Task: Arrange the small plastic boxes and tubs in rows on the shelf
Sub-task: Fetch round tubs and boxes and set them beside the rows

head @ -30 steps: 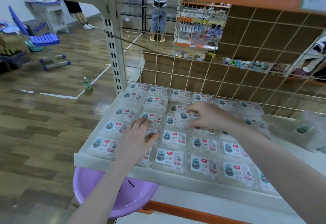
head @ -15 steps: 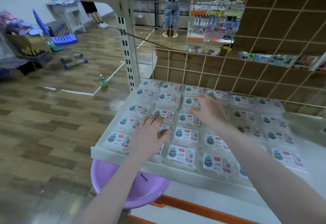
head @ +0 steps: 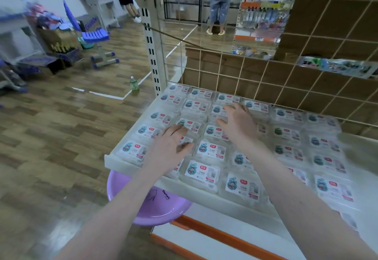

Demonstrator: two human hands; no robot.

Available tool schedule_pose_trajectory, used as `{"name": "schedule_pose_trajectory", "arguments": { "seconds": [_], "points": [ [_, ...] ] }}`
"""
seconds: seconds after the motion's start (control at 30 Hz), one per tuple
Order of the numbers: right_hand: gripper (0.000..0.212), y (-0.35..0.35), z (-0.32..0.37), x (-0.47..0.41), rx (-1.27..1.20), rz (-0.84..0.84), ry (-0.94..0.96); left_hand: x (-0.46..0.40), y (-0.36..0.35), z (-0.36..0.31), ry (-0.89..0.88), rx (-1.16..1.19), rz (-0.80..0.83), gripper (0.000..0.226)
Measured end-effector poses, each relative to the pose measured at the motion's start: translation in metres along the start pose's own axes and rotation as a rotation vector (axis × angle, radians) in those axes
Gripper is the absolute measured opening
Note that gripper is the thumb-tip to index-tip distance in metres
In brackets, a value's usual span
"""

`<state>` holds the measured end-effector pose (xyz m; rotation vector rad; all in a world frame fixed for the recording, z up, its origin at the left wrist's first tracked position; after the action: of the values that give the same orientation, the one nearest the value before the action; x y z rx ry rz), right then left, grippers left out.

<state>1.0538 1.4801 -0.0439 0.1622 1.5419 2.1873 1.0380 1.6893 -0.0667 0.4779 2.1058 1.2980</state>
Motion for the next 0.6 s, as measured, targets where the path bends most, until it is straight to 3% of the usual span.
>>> {"name": "schedule_pose_trajectory", "arguments": {
  "seconds": [0.2, 0.33, 0.6],
  "points": [
    [0.042, 0.016, -0.014, 0.016, -0.092, -0.037, -0.089, 0.000, 0.000, 0.001, -0.007, -0.005, 0.002, 0.046],
    [0.043, 0.033, -0.041, 0.047, 0.000, -0.042, -0.254, -0.003, 0.000, 0.001, -0.033, -0.021, 0.022, 0.046],
    [0.045, 0.069, -0.085, 0.166, -0.008, -0.218, -0.635, -0.011, 0.008, -0.018, -0.228, -0.014, 0.069, 0.046]
  ]
}}
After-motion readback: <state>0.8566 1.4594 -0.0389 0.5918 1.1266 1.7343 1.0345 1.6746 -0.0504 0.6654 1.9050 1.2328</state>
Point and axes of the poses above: each hand's wrist, its own x-axis away from the middle knuckle, its own y-axis out of the back of the hand, z = x × y, the point moved 1 cm from there along -x, towards the middle knuckle, and after that the axes turned 15 degrees about -y, right-handed, at the moved point
